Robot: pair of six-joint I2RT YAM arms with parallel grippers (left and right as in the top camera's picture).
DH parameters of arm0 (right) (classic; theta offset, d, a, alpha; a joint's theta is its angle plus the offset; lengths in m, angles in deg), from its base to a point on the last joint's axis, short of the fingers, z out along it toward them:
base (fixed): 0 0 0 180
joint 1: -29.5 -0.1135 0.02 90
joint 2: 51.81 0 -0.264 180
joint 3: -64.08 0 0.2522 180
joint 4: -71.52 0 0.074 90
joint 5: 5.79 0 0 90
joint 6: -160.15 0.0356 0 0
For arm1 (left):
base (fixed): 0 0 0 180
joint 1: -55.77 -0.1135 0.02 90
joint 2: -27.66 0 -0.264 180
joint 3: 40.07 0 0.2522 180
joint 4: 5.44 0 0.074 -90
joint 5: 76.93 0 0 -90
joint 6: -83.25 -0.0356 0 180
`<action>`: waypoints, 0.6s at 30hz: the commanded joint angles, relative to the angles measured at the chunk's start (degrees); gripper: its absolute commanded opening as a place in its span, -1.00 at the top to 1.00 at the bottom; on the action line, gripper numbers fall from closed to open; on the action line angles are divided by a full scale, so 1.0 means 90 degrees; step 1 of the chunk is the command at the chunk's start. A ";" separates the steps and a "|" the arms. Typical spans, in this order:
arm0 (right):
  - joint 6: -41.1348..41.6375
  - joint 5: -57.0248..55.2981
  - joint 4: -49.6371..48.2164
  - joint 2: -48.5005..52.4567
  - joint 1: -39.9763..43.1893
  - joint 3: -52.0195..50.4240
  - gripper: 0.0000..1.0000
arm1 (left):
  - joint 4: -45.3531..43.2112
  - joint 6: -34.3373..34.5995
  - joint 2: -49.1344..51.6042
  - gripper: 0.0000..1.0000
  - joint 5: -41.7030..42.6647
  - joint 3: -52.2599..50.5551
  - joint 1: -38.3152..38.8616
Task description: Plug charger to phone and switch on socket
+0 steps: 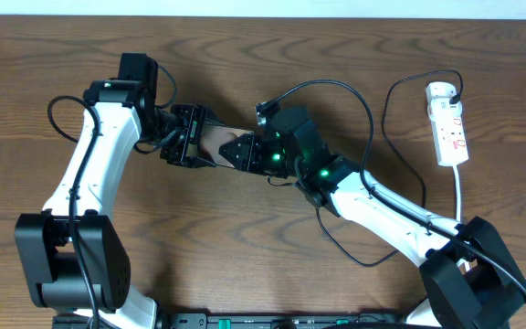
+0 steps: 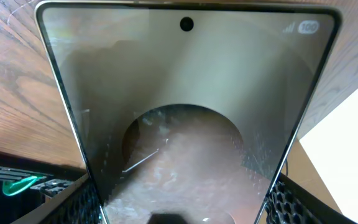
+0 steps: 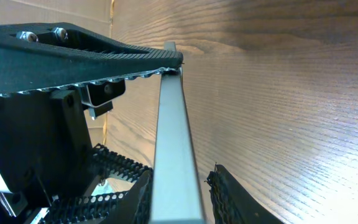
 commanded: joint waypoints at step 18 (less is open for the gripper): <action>0.0041 -0.0061 -0.0015 -0.0039 0.0039 0.0119 0.70 | 0.0036 -0.0126 -0.0073 0.85 0.0260 0.0046 0.0022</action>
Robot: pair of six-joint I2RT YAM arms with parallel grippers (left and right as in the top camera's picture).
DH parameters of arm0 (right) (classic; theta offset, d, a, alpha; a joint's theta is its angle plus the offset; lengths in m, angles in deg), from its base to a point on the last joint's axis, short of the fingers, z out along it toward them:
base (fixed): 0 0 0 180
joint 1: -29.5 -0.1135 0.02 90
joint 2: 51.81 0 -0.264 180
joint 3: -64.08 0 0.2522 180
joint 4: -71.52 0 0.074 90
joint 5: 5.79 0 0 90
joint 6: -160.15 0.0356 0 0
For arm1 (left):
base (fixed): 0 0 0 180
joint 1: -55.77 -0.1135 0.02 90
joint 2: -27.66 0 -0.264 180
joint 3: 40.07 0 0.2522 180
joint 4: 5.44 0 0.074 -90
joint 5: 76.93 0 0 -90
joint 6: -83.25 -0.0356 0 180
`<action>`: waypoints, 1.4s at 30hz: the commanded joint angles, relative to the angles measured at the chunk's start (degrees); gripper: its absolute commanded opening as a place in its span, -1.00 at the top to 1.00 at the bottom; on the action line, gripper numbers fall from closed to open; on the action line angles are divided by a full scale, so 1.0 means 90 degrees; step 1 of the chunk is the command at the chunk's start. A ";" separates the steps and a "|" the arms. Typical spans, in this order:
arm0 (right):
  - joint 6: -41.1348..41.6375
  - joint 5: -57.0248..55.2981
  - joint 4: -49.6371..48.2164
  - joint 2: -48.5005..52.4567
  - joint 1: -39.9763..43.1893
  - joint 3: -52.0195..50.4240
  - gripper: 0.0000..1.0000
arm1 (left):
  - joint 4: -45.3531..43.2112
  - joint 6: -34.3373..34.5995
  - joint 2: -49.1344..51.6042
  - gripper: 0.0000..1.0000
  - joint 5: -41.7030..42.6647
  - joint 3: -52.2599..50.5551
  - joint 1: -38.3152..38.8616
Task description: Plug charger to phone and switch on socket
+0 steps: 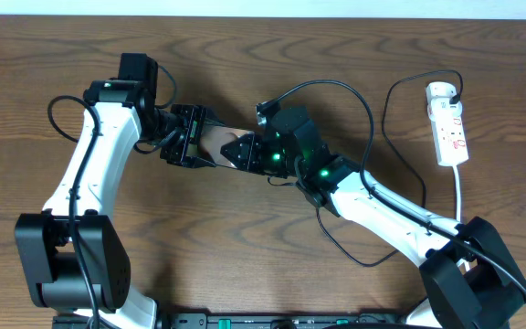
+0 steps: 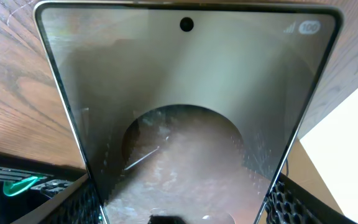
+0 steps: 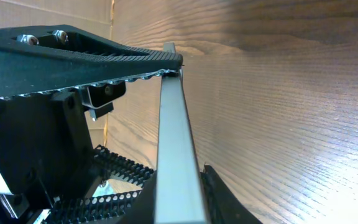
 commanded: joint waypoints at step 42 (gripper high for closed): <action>-0.0007 -0.0090 0.0000 -0.0039 0.0039 0.0119 0.98 | 0.0034 -0.0160 -0.0070 0.85 0.0245 0.0046 0.0019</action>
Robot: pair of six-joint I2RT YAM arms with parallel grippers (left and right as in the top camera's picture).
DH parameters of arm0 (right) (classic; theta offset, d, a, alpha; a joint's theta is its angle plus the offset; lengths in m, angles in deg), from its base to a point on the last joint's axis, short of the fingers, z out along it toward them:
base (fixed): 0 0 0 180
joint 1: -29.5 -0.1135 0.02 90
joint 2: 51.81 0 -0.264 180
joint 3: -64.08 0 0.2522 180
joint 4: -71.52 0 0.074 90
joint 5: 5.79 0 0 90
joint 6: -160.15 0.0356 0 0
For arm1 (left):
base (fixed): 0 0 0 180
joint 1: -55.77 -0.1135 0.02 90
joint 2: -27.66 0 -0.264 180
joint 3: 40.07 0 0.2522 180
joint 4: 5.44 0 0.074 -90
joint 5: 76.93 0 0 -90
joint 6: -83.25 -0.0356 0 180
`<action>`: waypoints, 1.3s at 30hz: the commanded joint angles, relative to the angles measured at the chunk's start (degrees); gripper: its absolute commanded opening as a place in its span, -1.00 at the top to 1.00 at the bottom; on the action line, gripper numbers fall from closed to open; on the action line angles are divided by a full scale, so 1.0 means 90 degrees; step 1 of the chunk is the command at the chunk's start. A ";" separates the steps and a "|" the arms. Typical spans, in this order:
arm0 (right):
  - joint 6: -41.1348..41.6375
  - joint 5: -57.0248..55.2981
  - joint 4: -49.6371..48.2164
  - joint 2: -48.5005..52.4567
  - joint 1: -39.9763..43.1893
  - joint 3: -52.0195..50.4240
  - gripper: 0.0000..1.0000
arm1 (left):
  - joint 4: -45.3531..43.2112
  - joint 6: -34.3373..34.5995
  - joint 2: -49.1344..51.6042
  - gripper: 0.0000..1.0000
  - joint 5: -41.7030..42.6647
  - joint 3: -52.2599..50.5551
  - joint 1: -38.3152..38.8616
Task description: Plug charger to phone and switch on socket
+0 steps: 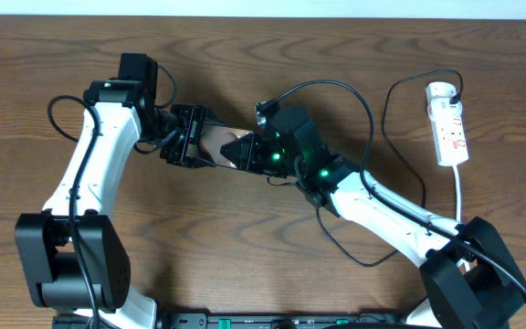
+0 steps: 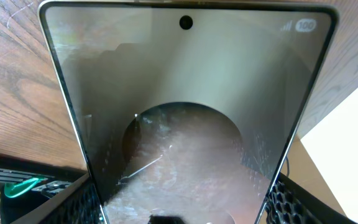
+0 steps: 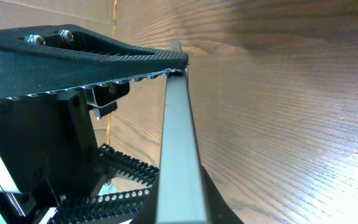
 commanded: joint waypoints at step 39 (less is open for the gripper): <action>-0.0063 -0.0102 0.0036 -0.0039 0.0039 0.0119 0.97 | 0.0012 -0.0260 -0.0073 -0.87 0.0248 0.0046 0.0019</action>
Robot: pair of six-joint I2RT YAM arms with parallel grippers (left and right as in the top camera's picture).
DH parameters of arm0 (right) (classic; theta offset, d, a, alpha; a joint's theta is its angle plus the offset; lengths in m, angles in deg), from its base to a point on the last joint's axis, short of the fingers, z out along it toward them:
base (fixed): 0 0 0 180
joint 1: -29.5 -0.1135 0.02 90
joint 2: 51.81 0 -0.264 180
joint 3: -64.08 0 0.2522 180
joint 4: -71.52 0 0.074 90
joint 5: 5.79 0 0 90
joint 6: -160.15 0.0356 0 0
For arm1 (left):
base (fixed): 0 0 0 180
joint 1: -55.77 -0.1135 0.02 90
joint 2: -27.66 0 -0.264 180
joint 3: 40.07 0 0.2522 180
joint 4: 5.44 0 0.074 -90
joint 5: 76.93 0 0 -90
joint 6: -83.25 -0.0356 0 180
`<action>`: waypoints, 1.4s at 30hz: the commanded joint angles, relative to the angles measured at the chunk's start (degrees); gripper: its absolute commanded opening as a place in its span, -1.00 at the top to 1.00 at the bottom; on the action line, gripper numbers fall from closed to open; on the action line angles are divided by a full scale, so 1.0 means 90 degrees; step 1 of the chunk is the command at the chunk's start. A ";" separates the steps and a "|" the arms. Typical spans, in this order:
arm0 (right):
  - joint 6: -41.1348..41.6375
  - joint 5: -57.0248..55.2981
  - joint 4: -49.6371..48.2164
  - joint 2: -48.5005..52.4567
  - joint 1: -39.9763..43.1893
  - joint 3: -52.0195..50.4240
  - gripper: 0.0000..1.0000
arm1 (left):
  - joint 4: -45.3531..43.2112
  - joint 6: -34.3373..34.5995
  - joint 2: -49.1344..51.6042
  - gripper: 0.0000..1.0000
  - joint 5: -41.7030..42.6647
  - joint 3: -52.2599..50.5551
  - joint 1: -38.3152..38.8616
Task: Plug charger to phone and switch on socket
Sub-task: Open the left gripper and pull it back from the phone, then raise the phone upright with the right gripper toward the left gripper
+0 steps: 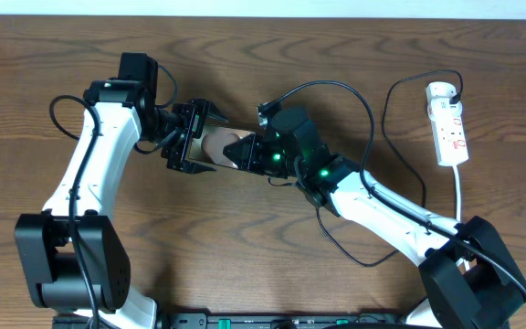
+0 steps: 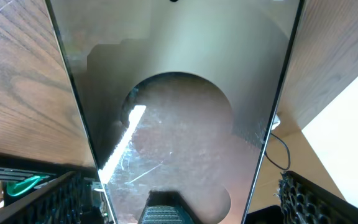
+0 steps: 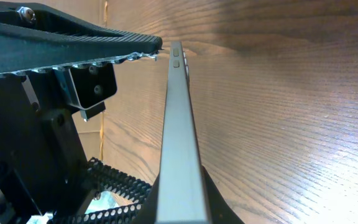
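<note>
The phone (image 1: 219, 146) is held on edge above the table between both arms. Its glass face (image 2: 179, 112) fills the left wrist view. Its thin grey side with two buttons (image 3: 180, 124) runs up the right wrist view. My right gripper (image 1: 245, 151) is shut on the phone's near end, fingers pressed on both faces (image 3: 179, 186). My left gripper (image 1: 193, 137) is open, with a gap between each jaw and the phone's long edges (image 2: 176, 196). The white socket strip (image 1: 447, 123) lies at the far right, a black cable (image 1: 393, 119) leading from it. The cable's plug end is not visible.
A black cable (image 1: 345, 91) arcs over my right arm and loops down across the table (image 1: 354, 260). The strip's white lead (image 1: 460, 196) runs toward the front edge. The wooden table (image 1: 245, 265) spreads in front of both arms.
My left gripper has opened; its jaws now stand off the phone's edges. The phone stays in my right gripper and sits a little further into the left wrist view.
First my left gripper held the phone by its long edges while my right gripper's fingers straddled its end with a gap. That gap narrowed, then the right gripper was shut on the phone. Now the left has let go and the right alone holds it.
</note>
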 commanded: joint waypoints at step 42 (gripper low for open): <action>0.0988 -0.0277 0.0061 -0.0051 0.1583 0.0119 0.97 | -0.3810 -0.2659 -0.0073 -0.88 0.0083 0.0044 -0.0415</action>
